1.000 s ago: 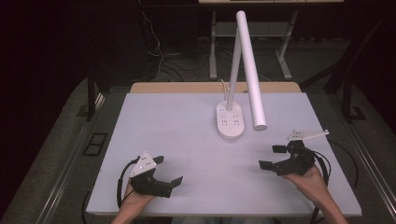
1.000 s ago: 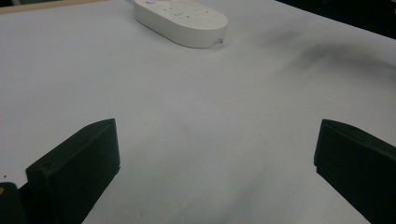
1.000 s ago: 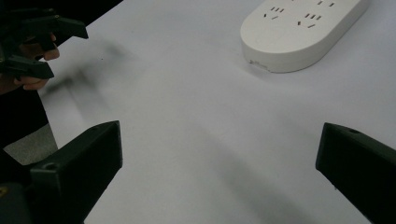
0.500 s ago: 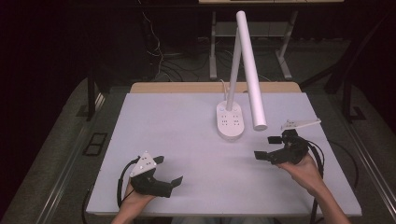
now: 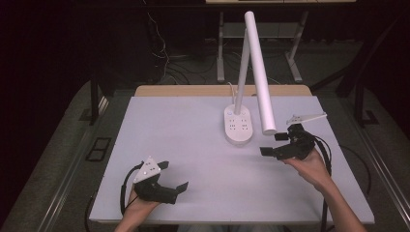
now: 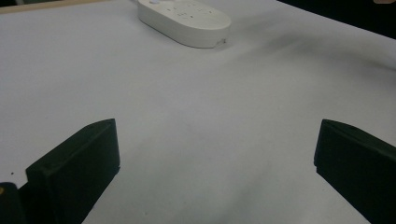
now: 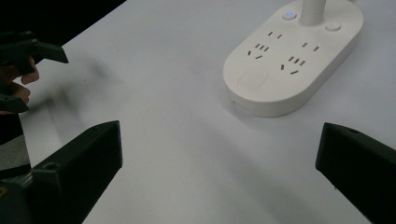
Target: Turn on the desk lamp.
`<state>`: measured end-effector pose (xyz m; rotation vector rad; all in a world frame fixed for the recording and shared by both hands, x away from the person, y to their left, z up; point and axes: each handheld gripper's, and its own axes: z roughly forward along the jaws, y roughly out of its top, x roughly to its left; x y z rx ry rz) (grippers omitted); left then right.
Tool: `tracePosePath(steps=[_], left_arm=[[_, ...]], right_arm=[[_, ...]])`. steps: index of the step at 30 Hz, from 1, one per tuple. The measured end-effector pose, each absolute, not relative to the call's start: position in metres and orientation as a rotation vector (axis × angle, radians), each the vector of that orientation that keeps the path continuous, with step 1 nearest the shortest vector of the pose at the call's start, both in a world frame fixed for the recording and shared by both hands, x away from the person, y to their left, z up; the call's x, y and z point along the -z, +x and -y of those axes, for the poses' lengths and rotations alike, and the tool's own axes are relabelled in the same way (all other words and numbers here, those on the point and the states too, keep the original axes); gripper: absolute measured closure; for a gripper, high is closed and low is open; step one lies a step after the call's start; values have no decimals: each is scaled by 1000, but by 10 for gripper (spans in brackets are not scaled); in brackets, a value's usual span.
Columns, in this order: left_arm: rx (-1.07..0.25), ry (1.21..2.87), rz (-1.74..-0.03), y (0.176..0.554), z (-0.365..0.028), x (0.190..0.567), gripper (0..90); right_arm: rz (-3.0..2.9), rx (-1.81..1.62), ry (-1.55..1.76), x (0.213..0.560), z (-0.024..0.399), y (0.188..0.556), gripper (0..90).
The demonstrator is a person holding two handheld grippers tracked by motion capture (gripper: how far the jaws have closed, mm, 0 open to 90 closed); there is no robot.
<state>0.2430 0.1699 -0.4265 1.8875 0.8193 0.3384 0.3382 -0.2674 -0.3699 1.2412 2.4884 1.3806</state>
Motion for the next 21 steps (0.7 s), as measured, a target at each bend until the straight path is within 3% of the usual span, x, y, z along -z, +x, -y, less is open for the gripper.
tracePosePath(steps=[21], left_arm=[[-342, 1879, -821, 243, -174, 425, 0]], right_arm=[[-2492, -1368, 1233, 361, 251, 369, 0]])
